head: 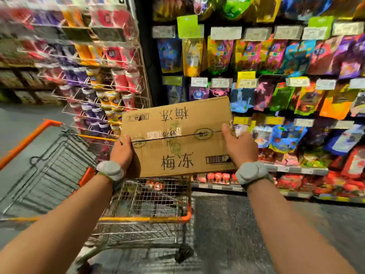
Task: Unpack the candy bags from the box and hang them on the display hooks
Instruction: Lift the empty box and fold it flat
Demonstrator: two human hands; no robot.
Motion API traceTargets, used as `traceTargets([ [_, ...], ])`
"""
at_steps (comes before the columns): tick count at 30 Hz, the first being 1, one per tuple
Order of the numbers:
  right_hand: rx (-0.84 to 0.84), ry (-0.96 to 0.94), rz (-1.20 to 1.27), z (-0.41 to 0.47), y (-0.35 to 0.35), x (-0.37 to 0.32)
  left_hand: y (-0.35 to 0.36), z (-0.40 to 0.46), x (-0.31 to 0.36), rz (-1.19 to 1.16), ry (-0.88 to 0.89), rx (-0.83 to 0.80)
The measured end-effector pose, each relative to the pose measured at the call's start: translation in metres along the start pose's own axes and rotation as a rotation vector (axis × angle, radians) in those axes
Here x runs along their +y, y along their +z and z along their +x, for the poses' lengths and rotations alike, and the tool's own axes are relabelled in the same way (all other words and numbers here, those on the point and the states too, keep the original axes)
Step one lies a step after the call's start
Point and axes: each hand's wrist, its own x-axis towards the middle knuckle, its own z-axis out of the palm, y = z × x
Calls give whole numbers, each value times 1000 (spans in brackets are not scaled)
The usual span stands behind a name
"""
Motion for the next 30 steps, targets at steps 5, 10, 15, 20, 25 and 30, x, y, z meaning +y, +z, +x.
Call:
traceTargets([
  [5,-44,39,-50,-50,102,-37,-65,71,-73,29,-15,-66],
  [10,-42,120,-106,-89,171,-45,-92,109,-134,53,-101,-131],
  [15,-94,258,-185,-119,220,-21,-87,136,-196,51,-165,-276],
  [20,-111,433,-179,-119,262,11,-59,153,-223,86,-230,-387],
  [25,-190,502,-266,-88,297,27,-21,180,-259,-4,-396,-493],
  [30,-335,563,-262,-79,321,70,20,198,-306,145,-468,-521],
])
